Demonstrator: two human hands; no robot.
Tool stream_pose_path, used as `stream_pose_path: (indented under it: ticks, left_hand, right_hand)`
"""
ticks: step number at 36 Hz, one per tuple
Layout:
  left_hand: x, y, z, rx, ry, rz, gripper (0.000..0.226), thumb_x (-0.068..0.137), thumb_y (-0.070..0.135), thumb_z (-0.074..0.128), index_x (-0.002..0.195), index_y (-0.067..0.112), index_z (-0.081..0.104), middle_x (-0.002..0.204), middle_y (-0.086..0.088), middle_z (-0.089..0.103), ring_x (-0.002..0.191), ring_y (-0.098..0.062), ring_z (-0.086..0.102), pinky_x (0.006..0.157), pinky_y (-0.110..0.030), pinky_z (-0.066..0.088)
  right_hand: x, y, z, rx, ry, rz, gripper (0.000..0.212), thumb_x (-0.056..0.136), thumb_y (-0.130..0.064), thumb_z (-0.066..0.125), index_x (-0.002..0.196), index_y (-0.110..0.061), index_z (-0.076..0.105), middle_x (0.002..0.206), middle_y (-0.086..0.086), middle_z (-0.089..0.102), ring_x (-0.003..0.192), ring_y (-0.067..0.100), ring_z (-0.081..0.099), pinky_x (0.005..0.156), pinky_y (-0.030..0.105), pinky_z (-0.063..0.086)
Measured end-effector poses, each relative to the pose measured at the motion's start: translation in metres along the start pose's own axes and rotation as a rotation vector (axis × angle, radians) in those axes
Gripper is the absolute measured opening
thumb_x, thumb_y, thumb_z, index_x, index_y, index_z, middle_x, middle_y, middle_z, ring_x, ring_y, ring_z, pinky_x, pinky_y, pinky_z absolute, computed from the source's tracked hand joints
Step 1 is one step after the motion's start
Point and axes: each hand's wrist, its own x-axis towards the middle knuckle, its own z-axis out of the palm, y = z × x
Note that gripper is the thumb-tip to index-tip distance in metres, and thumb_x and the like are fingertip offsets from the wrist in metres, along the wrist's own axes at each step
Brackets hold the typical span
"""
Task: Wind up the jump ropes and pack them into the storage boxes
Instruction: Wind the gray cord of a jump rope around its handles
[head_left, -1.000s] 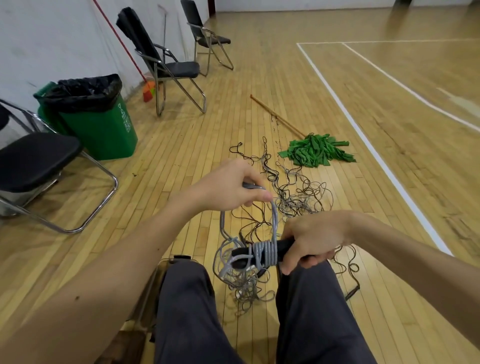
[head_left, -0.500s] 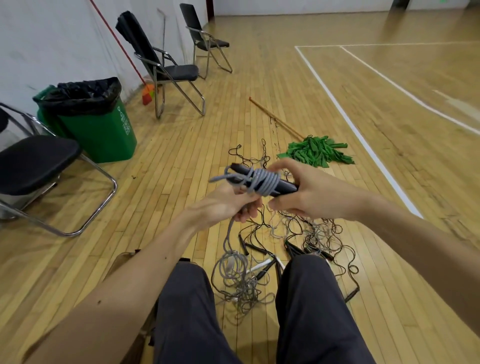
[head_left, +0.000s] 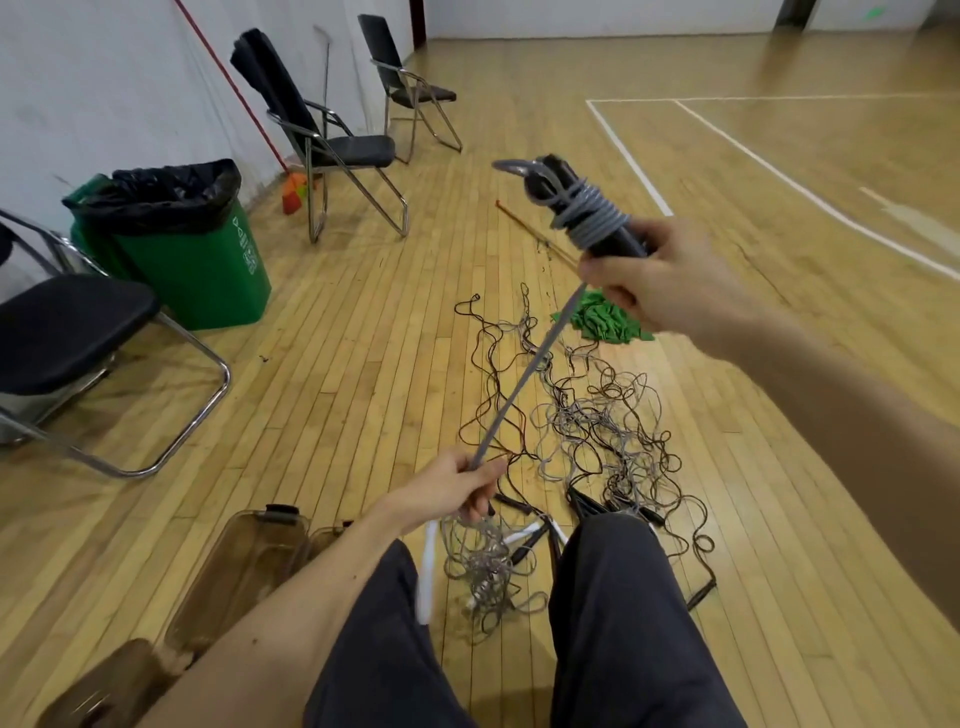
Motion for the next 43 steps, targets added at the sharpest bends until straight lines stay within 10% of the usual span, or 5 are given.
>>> stream_pose_path:
  ticks: [15,26,32,37,43]
  left_hand:
    - [0.009,0.002,0.006,0.308,0.079,0.024,0.039,0.103,0.043,0.044,0.100,0.016,0.072,0.118,0.000,0.067,0.110,-0.013,0.058,0.092,-0.030,0.042]
    - [-0.012,0.022,0.000,0.098,0.054,0.200,0.011,0.098,0.019,0.062,0.108,0.017,0.067,0.090,0.002,0.077,0.097,-0.005,0.070,0.096,-0.026,0.047]
    - [-0.019,0.035,-0.009,0.241,0.030,0.073,0.062,0.085,0.039,0.077,0.140,0.026,0.050,0.107,0.004,0.076,0.111,-0.012,0.067,0.109,-0.041,0.044]
    - [-0.015,0.077,0.005,0.379,0.132,0.149,0.111,0.070,0.051,0.083,0.157,0.037,0.016,0.160,0.010,0.029,0.146,-0.013,0.027,0.120,-0.047,0.025]
    - [-0.019,0.123,0.026,-0.116,0.022,0.423,0.029,0.086,-0.001,0.072,0.110,0.010,0.061,0.087,0.000,0.069,0.087,-0.013,0.069,0.088,-0.032,0.055]
  right_hand:
    - [0.020,0.010,-0.001,-0.162,0.077,-0.008,0.028,0.094,-0.018,0.068,0.121,-0.015,0.063,0.072,0.002,0.056,0.049,0.003,0.049,0.044,0.016,0.038]
    - [0.024,0.059,-0.015,-0.177,0.138,0.223,0.039,0.093,-0.009,0.065,0.131,-0.005,0.059,0.068,0.003,0.052,0.045,0.012,0.041,0.035,0.019,0.032]
    - [0.009,0.060,-0.008,-0.138,0.043,0.226,0.023,0.093,-0.010,0.065,0.116,-0.007,0.063,0.067,0.004,0.051,0.043,0.008,0.041,0.037,0.018,0.032]
    - [-0.013,0.031,0.024,-0.083,-0.203,0.093,0.004,0.091,-0.011,0.068,0.094,-0.010,0.066,0.061,-0.002,0.052,0.044,0.007,0.040,0.040,0.017,0.034]
    - [-0.018,0.017,0.038,-0.031,-0.236,0.083,0.004,0.090,-0.010,0.069,0.087,-0.011,0.066,0.055,-0.003,0.055,0.046,0.013,0.045,0.043,0.023,0.035]
